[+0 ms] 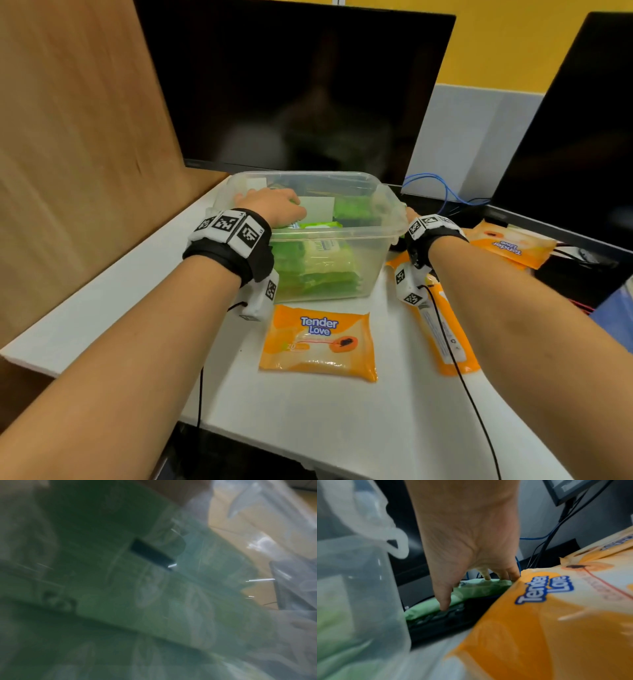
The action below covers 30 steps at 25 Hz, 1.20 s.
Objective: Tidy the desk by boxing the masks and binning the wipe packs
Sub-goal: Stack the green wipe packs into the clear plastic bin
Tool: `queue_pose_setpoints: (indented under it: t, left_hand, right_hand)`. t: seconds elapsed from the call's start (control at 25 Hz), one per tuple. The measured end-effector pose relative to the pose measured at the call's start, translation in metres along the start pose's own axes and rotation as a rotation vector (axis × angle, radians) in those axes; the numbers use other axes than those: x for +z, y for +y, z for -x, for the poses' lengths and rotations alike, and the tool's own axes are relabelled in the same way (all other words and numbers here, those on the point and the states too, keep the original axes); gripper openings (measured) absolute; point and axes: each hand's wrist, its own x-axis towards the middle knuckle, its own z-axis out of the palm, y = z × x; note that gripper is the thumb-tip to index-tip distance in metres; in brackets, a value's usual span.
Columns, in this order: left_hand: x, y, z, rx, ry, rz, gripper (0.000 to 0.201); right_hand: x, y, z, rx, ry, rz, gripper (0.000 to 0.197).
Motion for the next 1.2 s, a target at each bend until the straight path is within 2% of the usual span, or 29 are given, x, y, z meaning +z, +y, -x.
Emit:
queue_pose_setpoints:
  t: [0.12,0.2,0.28,0.36,0.4,0.52,0.6,0.72,0.8,0.84,0.88,0.96,1.04,1.12,1.2]
  left_hand:
    - [0.000,0.001,-0.001,0.012,0.018,-0.004,0.046]
    - [0.001,0.000,-0.002,0.007,0.017,-0.004,0.046]
    - [0.001,0.000,-0.003,0.005,0.013,-0.001,0.046]
    - [0.000,0.000,-0.003,0.009,0.019,0.005,0.046]
    - [0.000,0.000,-0.001,0.010,0.016,0.009,0.045]
    - [-0.002,0.002,0.001,0.029,0.039,0.033,0.042]
    - [-0.004,0.005,0.006,0.040,0.075,0.073,0.040]
    - [-0.006,0.007,0.013,0.059,0.139,0.098,0.036]
    - [-0.006,0.007,0.013,0.101,0.149,0.134,0.035]
    - [-0.006,0.006,0.013,0.117,0.149,0.164,0.037]
    - [-0.006,0.006,0.014,0.122,0.156,0.201,0.039]
    - [-0.009,0.007,0.018,0.123,0.194,0.285,0.040]
    - [-0.010,0.009,0.021,0.146,0.220,0.339,0.040]
    - [-0.011,0.009,0.024,0.174,0.225,0.357,0.039]
    - [-0.011,0.008,0.025,0.192,0.215,0.352,0.038]
  right_hand:
    - [0.000,-0.005,0.017,-0.041,0.023,0.116,0.057]
    - [0.013,0.006,-0.007,-0.032,0.025,0.198,0.060]
    - [0.015,0.009,-0.017,-0.032,0.043,0.023,0.045]
    - [0.010,0.012,-0.021,-0.054,0.179,-0.116,0.019]
    - [0.006,0.019,-0.023,-0.050,0.214,-0.154,0.014]
    - [-0.022,0.036,-0.004,0.021,0.256,-0.332,0.015]
    - [-0.047,0.036,0.013,0.052,0.361,-0.541,0.018]
    - [-0.081,0.018,0.040,-0.046,0.539,-0.844,0.015]
    - [-0.093,0.000,0.057,-0.126,0.641,-0.957,0.018]
    - [-0.093,-0.011,0.064,-0.158,0.635,-1.024,0.021]
    - [-0.089,-0.022,0.070,-0.169,0.566,-1.101,0.024]
    - [-0.069,-0.042,0.073,-0.145,0.324,-1.213,0.030]
    - [-0.043,-0.058,0.070,-0.101,0.134,-1.200,0.030]
    - [-0.028,-0.071,0.066,-0.079,0.089,-1.068,0.025]
    - [-0.028,-0.077,0.063,-0.125,-0.001,-0.715,0.017]
